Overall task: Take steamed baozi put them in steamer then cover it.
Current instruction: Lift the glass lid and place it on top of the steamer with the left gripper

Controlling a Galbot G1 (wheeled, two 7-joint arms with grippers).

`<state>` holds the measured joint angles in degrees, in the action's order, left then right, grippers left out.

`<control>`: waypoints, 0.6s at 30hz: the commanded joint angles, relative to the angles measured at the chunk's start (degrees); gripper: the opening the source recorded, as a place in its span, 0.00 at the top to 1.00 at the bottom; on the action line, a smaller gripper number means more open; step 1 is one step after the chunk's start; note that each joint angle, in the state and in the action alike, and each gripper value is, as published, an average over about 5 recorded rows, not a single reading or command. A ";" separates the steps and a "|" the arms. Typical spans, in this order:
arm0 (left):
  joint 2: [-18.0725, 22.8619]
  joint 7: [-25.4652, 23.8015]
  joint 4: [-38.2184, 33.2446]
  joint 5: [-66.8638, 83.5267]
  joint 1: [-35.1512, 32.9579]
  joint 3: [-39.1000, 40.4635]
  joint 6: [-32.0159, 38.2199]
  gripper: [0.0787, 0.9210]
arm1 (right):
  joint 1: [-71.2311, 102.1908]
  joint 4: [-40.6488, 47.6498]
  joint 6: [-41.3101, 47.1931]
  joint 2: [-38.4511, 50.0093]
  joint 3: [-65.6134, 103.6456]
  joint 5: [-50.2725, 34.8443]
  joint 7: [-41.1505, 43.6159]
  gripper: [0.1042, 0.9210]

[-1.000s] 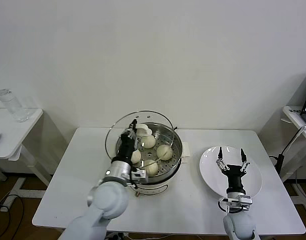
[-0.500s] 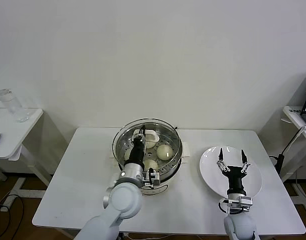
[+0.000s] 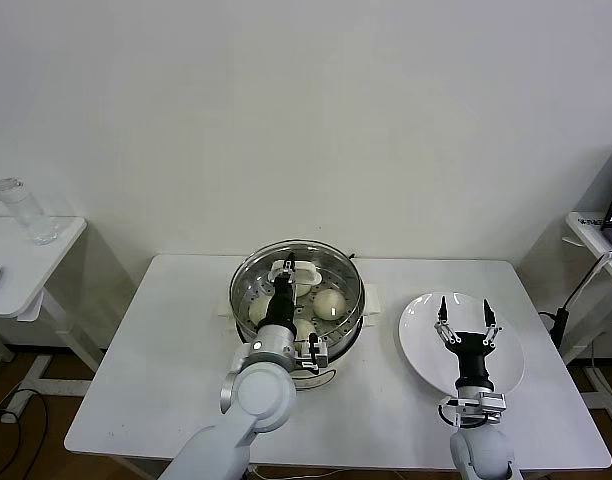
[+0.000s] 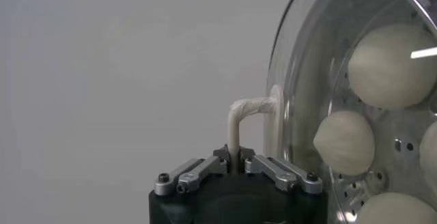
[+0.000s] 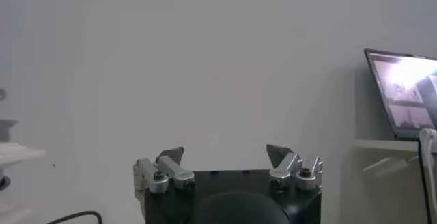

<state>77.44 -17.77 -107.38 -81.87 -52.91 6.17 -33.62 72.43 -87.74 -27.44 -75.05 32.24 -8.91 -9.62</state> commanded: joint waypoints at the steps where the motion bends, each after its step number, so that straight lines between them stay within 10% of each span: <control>1: 0.79 1.55 2.29 -0.21 0.34 0.39 -0.23 0.86 | -0.12 0.25 -0.14 0.13 0.19 0.03 0.03 0.12; 18: 0.68 3.48 3.61 0.21 -0.55 0.46 0.15 0.86 | -0.38 0.35 -0.33 0.14 0.32 0.22 0.12 0.12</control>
<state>78.05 -14.89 -104.30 -81.68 -53.16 6.57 -33.49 72.12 -87.44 -27.72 -74.93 32.52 -8.77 -9.53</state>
